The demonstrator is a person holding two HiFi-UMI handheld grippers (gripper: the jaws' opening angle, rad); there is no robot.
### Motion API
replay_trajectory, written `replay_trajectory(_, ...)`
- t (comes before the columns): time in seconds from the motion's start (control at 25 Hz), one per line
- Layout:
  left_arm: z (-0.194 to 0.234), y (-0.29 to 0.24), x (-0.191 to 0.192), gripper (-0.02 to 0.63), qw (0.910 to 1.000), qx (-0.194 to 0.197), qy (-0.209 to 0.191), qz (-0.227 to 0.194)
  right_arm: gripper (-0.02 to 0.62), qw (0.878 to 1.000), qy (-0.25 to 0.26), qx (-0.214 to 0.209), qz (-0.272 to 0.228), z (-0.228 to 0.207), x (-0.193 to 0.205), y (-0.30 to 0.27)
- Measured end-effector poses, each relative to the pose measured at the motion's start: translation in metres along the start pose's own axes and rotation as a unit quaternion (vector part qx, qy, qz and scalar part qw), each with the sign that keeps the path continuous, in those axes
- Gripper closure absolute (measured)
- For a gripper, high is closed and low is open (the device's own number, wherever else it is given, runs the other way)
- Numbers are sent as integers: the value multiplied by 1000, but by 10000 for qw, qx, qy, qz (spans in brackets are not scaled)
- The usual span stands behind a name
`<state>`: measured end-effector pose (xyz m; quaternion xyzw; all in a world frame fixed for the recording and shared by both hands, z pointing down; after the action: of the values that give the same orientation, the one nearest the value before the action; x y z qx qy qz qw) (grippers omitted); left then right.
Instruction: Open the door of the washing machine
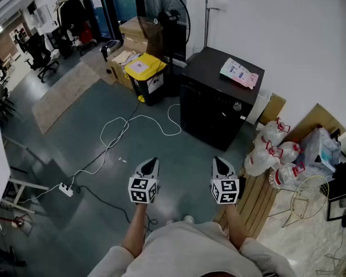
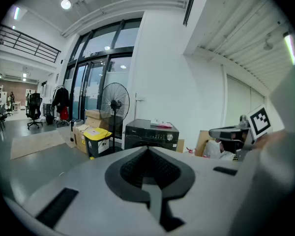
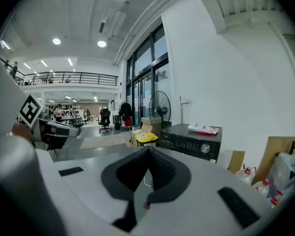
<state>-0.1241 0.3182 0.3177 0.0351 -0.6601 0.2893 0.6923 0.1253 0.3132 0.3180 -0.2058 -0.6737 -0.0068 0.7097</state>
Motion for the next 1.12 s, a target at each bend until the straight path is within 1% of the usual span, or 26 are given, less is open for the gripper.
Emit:
replay_trajectory(0.48, -18, -14, -3, 598, 10000, -75, 31, -38, 597, 9998, 43, -166, 33, -19, 5, -2)
replay_trajectory(0.8, -30, -22, 2, 598, 9998, -171, 64, -11, 597, 9995, 123, -297, 46, -29, 9, -7)
replay_trajectory(0.92, -29, -24, 5, 598, 9997, -215, 74, -1, 597, 9994, 118, -312, 73, -32, 13, -10)
replay_trajectory(1.12, -15, -34, 4, 598, 9996, -281, 103, 4, 597, 9993, 120, -342, 68, -30, 11, -29)
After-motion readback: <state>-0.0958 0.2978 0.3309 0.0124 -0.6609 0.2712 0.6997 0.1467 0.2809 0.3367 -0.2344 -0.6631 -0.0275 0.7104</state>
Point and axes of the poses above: the fingertips, and each gripper's own axes: y backward along the fingers, z to its left, x out of its underside, the point moved 1 cm from there along y, backward along the fingers, and after that the axes turned 2 degrees about x, right-handed, at the moved point
